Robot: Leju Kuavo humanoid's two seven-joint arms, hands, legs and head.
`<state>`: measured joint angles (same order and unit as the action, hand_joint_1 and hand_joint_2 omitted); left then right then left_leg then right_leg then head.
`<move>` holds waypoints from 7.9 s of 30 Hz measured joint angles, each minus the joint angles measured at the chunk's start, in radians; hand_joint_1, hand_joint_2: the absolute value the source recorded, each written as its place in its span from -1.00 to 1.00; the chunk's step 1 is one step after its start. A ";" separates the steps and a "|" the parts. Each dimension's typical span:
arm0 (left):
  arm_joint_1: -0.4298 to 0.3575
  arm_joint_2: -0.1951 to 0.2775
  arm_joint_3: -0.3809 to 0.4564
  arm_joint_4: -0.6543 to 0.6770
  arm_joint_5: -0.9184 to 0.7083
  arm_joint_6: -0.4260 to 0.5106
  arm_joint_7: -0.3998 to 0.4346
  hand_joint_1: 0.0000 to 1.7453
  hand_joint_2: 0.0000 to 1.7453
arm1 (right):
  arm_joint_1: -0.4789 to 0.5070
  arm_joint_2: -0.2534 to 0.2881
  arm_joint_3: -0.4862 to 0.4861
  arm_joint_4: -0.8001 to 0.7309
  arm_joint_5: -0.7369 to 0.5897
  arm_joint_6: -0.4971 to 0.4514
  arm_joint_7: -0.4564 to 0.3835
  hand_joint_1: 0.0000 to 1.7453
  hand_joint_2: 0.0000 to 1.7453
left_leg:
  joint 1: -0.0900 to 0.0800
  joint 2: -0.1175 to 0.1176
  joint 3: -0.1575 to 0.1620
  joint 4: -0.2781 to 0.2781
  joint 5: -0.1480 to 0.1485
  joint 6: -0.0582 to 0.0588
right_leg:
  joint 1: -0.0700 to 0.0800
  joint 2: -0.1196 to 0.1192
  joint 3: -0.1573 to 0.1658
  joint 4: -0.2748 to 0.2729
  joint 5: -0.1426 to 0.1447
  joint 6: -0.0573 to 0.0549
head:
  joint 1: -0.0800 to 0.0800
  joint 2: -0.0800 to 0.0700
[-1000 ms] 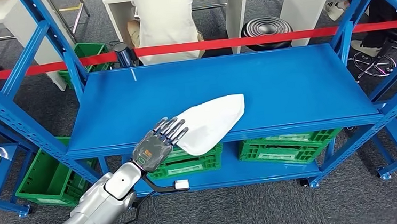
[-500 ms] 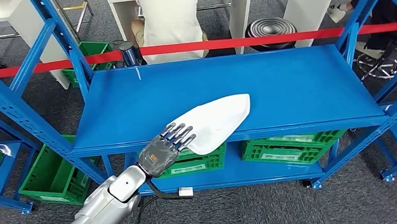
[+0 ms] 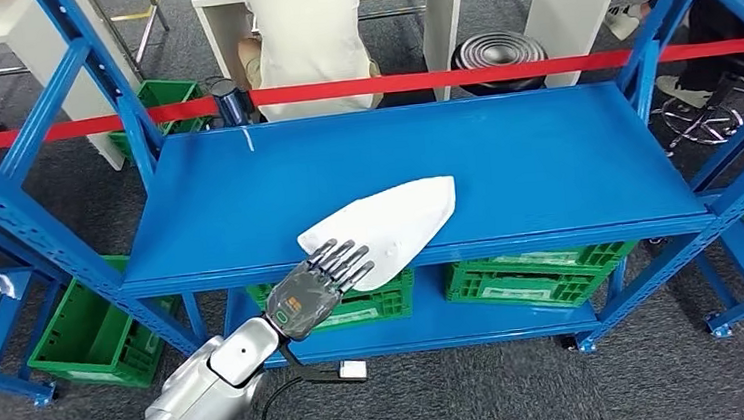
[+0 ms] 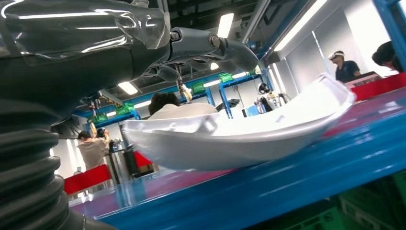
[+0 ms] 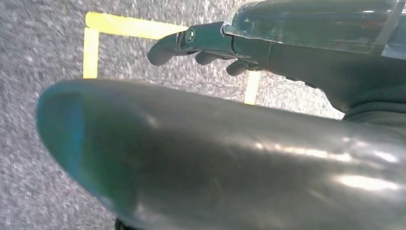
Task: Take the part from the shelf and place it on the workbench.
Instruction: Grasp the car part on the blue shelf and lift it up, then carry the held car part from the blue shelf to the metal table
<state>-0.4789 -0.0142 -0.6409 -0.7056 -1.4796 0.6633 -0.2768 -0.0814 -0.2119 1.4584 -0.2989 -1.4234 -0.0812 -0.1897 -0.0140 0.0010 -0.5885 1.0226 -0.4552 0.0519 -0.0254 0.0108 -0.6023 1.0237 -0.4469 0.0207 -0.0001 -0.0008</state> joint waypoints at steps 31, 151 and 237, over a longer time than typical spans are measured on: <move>-0.081 0.041 -0.053 0.114 -0.027 0.000 0.200 1.00 1.00 | 0.061 -0.056 -0.005 -0.025 -0.026 -0.043 -0.012 -1.00 -1.00 | 0.000 -0.002 -0.005 0.001 0.000 -0.002 | -0.002 -0.002 0.009 0.001 -0.009 0.001 | 0.000 0.000; 0.097 0.153 -0.189 -1.012 1.600 -0.318 -0.367 1.00 1.00 | 0.099 -0.207 0.058 -0.349 -0.147 -0.159 -0.090 -1.00 -1.00 | 0.009 -0.001 -0.015 0.047 -0.013 -0.015 | -0.006 -0.002 0.015 0.006 -0.018 0.001 | 0.000 0.000; 0.407 0.158 -0.005 -1.022 1.691 -0.720 -0.396 1.00 1.00 | 0.007 0.084 -0.052 0.109 -0.120 0.043 -0.095 -1.00 -1.00 | 0.023 0.003 -0.139 0.221 -0.097 -0.063 | -0.004 -0.015 0.050 -0.017 -0.030 -0.017 | -0.002 0.000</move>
<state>-0.0717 0.1436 -0.6462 -1.7276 0.2117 -0.0565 -0.6724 -0.0740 -0.1283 1.4069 -0.1898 -1.5432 -0.0381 -0.2851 0.0087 0.0045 -0.7276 1.2435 -0.5518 -0.0115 -0.0297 -0.0043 -0.5523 1.0065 -0.4767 0.0038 -0.0023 -0.0008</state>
